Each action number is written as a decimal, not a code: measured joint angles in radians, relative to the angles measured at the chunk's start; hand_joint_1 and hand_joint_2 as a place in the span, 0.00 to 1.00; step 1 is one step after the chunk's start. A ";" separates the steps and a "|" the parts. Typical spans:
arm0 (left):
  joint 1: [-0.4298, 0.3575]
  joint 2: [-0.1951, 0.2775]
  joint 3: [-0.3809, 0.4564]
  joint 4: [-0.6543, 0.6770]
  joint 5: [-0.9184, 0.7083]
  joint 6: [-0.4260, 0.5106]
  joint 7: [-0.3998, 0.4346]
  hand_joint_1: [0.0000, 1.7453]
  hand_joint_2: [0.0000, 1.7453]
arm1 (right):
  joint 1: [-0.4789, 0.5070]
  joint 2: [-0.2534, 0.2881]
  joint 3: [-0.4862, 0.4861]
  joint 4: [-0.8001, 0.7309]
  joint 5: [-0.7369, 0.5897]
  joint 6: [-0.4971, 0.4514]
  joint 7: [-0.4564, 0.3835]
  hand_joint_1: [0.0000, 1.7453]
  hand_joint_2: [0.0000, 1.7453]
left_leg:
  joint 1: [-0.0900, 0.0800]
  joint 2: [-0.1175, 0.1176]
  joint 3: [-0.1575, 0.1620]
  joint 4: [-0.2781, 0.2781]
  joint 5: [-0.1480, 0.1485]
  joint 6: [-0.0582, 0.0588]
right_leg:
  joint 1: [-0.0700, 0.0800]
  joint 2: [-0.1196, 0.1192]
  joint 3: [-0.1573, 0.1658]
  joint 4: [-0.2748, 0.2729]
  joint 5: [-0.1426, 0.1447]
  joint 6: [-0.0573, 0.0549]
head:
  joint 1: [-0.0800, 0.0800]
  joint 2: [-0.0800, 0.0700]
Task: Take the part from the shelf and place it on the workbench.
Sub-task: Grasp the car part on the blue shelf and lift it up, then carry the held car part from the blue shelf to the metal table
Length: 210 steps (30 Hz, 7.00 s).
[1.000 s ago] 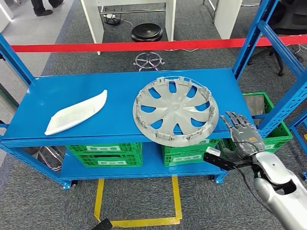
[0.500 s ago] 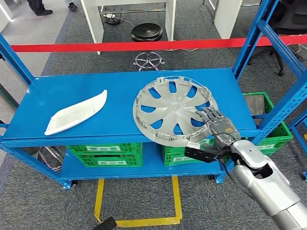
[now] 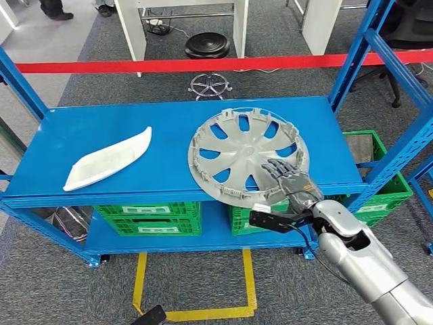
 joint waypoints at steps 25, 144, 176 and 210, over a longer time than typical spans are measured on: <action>0.000 0.002 -0.069 -0.012 0.075 -0.001 0.000 0.00 1.00 | -0.007 0.010 -0.018 0.170 -0.053 0.001 -0.030 0.00 1.00 | 0.000 0.000 0.000 0.000 0.000 0.000 | 0.000 0.000 0.001 0.000 0.000 0.000 | 0.000 0.000; 0.233 -0.021 -0.328 -0.625 0.945 0.152 -0.080 0.00 1.00 | 0.852 0.000 -0.394 -0.905 -0.250 -0.426 -0.253 1.00 1.00 | 0.010 -0.030 -0.198 0.050 0.126 -0.020 | -0.019 0.015 0.087 -0.049 -0.049 0.012 | -0.003 0.000; 0.290 -0.016 -0.295 -0.723 0.935 0.144 -0.124 0.00 1.00 | 0.721 0.041 -0.291 -0.834 -0.284 -0.419 -0.267 1.00 1.00 | -0.004 -0.024 -0.233 0.095 0.088 -0.015 | 0.011 0.003 0.104 -0.082 -0.031 -0.029 | -0.015 0.000; 0.388 -0.141 -0.077 -0.921 0.755 0.054 -0.138 0.00 1.00 | 0.649 0.112 -0.305 -0.772 -0.368 -0.320 -0.333 1.00 1.00 | 0.021 0.018 -0.276 0.296 -0.003 -0.043 | 0.005 -0.045 0.051 -0.046 -0.012 -0.023 | -0.025 0.000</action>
